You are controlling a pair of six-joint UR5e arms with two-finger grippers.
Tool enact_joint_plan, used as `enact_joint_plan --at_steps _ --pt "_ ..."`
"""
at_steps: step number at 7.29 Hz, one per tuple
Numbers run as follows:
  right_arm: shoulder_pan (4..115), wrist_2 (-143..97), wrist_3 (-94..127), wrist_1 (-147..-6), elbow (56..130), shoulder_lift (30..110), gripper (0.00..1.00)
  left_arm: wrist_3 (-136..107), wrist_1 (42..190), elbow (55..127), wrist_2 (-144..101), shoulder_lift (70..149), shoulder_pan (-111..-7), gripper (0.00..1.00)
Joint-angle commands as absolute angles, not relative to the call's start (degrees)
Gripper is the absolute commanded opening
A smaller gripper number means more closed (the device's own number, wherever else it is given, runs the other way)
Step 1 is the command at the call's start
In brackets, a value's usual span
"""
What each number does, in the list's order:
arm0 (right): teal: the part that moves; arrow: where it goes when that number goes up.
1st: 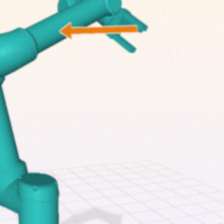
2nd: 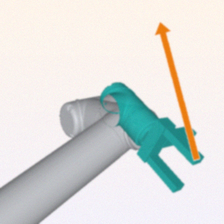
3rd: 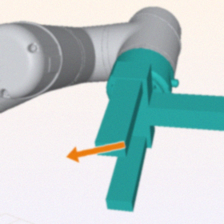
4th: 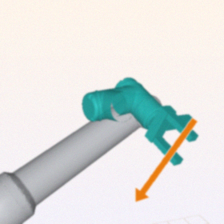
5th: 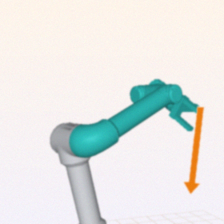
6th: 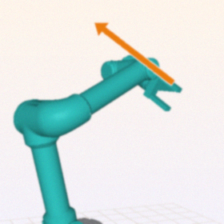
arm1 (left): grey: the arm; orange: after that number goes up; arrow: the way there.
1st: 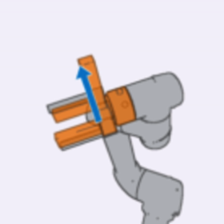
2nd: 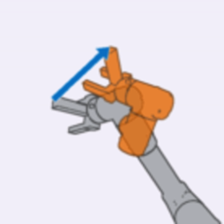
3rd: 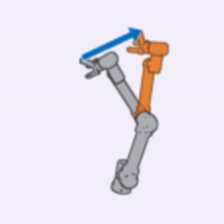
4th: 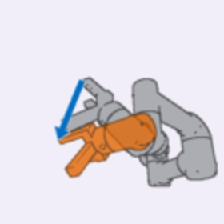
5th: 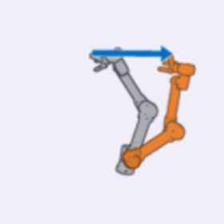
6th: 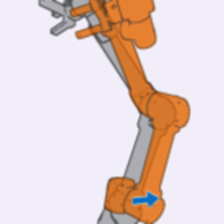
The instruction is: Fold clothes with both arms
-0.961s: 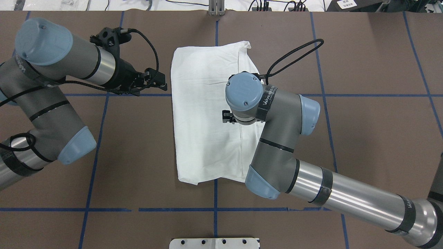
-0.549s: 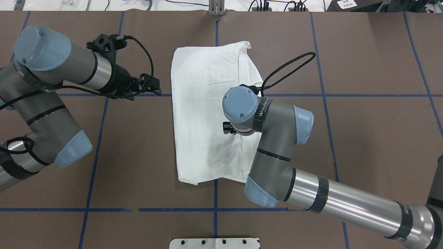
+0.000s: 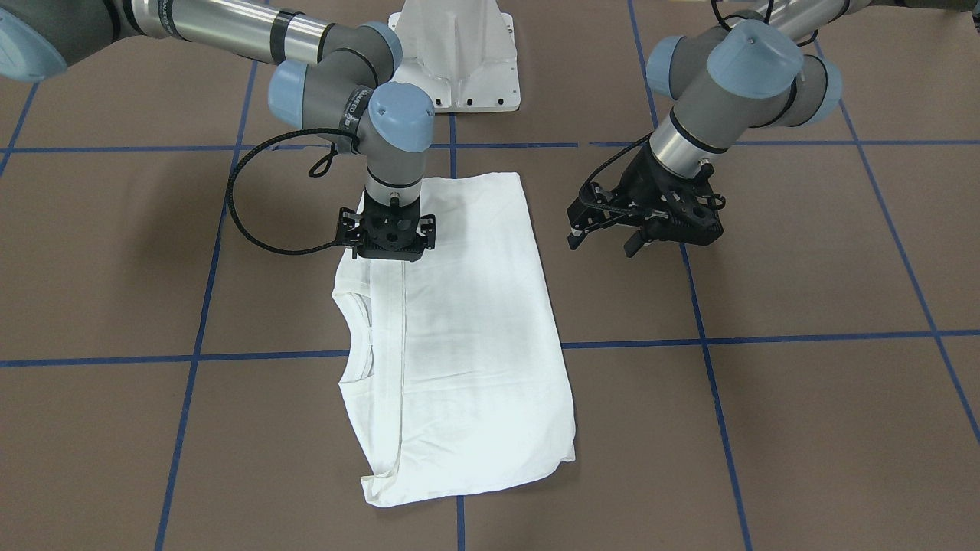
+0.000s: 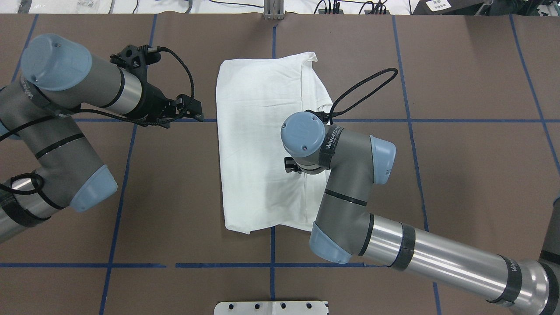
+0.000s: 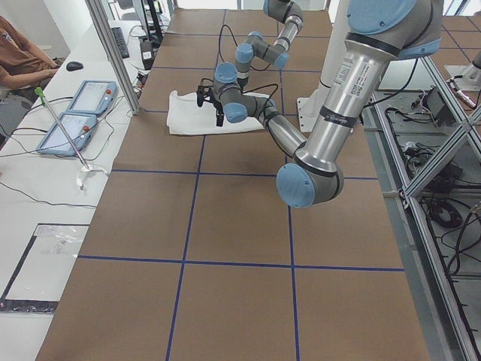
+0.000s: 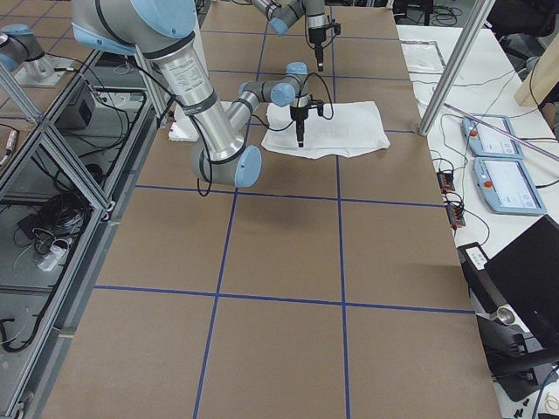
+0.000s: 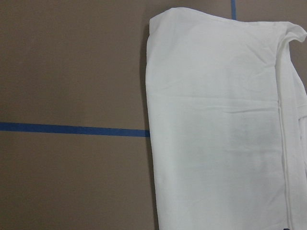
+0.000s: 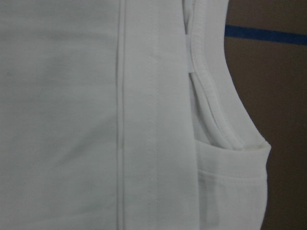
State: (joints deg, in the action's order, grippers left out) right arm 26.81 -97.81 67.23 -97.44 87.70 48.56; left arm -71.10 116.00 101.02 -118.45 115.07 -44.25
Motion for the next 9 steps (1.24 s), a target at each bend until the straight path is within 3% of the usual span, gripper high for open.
enact_joint_plan --at_steps 1,9 --pt "26.81 -97.82 67.24 -97.56 87.8 49.3 1.0 -71.1 116.02 100.9 -118.39 115.22 -44.21 1.0" --pt "26.89 -97.82 65.66 -101.51 90.35 50.44 1.0 -71.54 120.3 96.87 -118.48 115.84 -44.03 1.0"
